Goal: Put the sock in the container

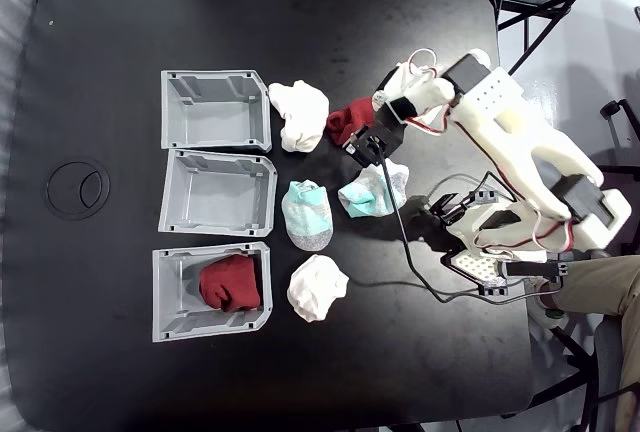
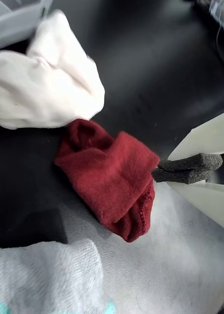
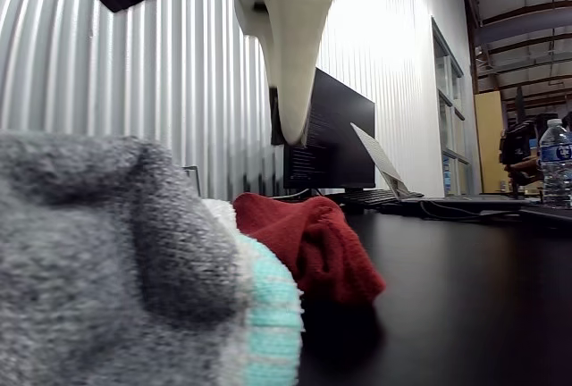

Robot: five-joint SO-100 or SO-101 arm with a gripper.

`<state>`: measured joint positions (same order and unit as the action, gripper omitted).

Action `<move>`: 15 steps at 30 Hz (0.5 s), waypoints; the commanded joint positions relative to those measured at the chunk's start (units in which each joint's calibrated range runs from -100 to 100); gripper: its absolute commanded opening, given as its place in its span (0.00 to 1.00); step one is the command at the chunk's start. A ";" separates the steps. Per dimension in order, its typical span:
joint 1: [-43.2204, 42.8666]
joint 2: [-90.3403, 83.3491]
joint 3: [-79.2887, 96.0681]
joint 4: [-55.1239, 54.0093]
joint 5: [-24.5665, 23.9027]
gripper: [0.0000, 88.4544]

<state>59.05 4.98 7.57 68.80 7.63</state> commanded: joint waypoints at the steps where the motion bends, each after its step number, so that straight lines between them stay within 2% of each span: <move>1: 0.10 2.17 -4.14 0.03 0.12 0.01; 9: 0.10 6.85 -7.39 0.20 0.12 0.04; 11: 0.18 6.69 -7.03 0.46 0.12 0.11; 15: 0.73 5.68 -6.85 0.63 0.12 0.34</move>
<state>59.15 12.26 3.06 68.80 7.63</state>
